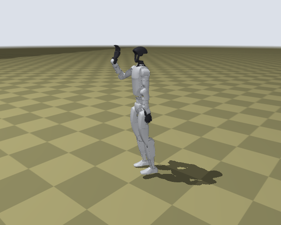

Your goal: In place motions

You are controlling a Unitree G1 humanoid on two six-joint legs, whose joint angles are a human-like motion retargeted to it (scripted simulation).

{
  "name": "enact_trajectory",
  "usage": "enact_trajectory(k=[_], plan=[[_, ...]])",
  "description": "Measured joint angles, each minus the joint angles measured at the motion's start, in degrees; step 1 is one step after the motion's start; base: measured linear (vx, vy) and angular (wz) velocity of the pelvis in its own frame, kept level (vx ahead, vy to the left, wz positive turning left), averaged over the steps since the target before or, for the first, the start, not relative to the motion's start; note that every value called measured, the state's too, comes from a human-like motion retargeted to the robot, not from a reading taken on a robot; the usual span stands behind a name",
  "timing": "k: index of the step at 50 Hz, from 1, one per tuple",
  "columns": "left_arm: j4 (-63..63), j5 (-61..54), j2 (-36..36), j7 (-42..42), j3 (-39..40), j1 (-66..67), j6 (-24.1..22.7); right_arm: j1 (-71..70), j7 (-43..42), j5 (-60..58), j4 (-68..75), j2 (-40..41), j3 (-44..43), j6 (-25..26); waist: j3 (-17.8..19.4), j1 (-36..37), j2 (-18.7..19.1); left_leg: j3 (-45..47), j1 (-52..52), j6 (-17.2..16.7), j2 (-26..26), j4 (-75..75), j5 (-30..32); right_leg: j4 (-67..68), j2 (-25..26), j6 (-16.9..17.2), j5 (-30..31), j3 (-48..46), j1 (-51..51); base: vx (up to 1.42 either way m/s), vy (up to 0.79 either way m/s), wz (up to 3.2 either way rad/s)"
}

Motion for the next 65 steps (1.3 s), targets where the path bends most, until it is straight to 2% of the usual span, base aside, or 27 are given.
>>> enact_trajectory(k=[8,13,16,22,33,36,42,47,50,52,55,60,65], plan=[[0.67,-0.32,-0.06,0.11,0.15,0.11,-0.13,0.17,-0.05,19.24,9.42,10.3,-3.19,6.97,-0.25,-0.12,-0.45,-0.21,-0.1,-0.05,-0.16,0.03,0.04,-0.06,-0.16,0.01,0.04,-0.36,0.18,0.0,0.0,0.0],[1.78,-0.93,-0.11,1.34,0.34,0.58,-0.65,0.24,2.24,30.9,12.77,14.72,-5.38,8.2,-0.06,-0.35,-0.45,-0.21,-0.02,-0.02,-0.22,0.06,0.06,-0.09,-0.17,-0.03,0.04,-0.39,0.36,0.0,0.0,0.0],[2.37,-1.92,-0.14,3.97,0.44,0.93,-1.33,0.22,1.98,33.6,13.04,15.39,-5.63,7.96,0.07,-0.52,-0.3,-0.09,0.08,0.01,-0.2,0.06,0.02,-0.06,-0.14,-0.04,0.07,-0.2,0.37,0.0,0.0,0.0],[3.23,-1.99,0.17,3.75,0.7,1.19,-0.79,0.13,0.57,26.98,10.15,11.79,-3.73,8.24,0.05,-0.39,-0.12,0.26,0.14,0.04,-0.29,0.04,-0.09,0.03,-0.19,-0.11,0.13,0.35,0.11,0.0,0.0,0.0],[1.41,-1.77,0.44,3.07,0.22,0.28,-0.6,-0.55,-2.93,2.67,1.27,1.49,2.4,-2.3,-0.11,-0.31,-0.2,0.07,-0.06,0.02,-0.41,0.07,-0.12,0.09,-0.37,-0.07,0.1,0.0,0.12,0.0,0.0,0.0],[0.71,-1.76,0.23,2.94,0.08,-0.11,-0.78,-0.09,-3.44,-0.78,0.2,0.49,2.44,-2.82,-0.05,-0.19,-0.34,-0.1,-0.07,0.01,-0.44,0.09,-0.12,0.08,-0.4,-0.05,0.06,-0.24,0.26,0.0,0.0,0.0],[0.07,-1.76,-0.34,2.85,-0.13,-0.44,-1.26,1.26,-3.46,3.32,2.83,4.28,-0.08,3.01,0.04,0.06,-0.58,-0.44,-0.12,0.01,-0.43,0.13,-0.12,0.08,-0.4,0.01,0.04,-0.67,0.48,0.0,0.0,0.0],[0.95,-1.75,-0.25,2.88,-0.13,-0.19,-1.33,1.47,-4.08,16.39,8.41,10.52,-2.72,13.78,0.04,-0.07,-0.82,-0.57,-0.19,-0.02,-0.43,0.17,-0.16,0.06,-0.38,-0.01,0.11,-0.8,0.52,0.0,0.0,0.0],[1.74,-1.93,-0.24,3.03,-0.12,0.23,-1.21,2.4,-0.59,23.06,11.96,15.04,-4.2,16.22,0.11,-0.25,-0.79,-0.51,-0.21,-0.03,-0.4,0.22,-0.2,0.1,-0.37,-0.03,0.17,-0.75,0.5,0.0,0.0,0.0],[2.23,-1.97,-0.16,3.05,-0.03,0.42,-1.07,4.58,3.0,27.08,13.35,17.36,-4.89,15.07,0.36,-0.45,-0.77,-0.47,-0.19,-0.04,-0.38,0.27,-0.2,0.11,-0.34,-0.05,0.2,-0.72,0.53,0.0,0.0,0.0],[2.54,-1.98,-0.11,3.3,0.21,0.62,-0.87,10.49,9.56,31.04,14.89,20.06,-5.57,10.0,0.97,-0.76,-0.71,-0.47,-0.15,-0.08,-0.33,0.31,-0.2,0.09,-0.3,-0.06,0.21,-0.75,0.67,0.0,0.0,0.0],[2.1,-2.29,-0.55,3.73,0.27,0.88,-0.94,24.66,19.6,28.44,20.73,25.02,-4.63,0.95,2.25,-0.71,-0.41,-0.49,-0.08,-0.16,-0.2,0.32,-0.15,0.03,-0.2,-0.07,0.25,-0.82,0.88,0.0,0.0,0.0],[1.34,-2.53,-1.08,3.83,-0.05,1.01,-1.08,34.51,23.17,21.82,38.16,32.36,-1.9,3.3,3.54,-0.63,-0.08,-0.59,-0.07,-0.26,-0.16,0.35,-0.03,-0.01,-0.19,-0.11,0.29,-0.96,1.05,0.0,0.0,0.0]])
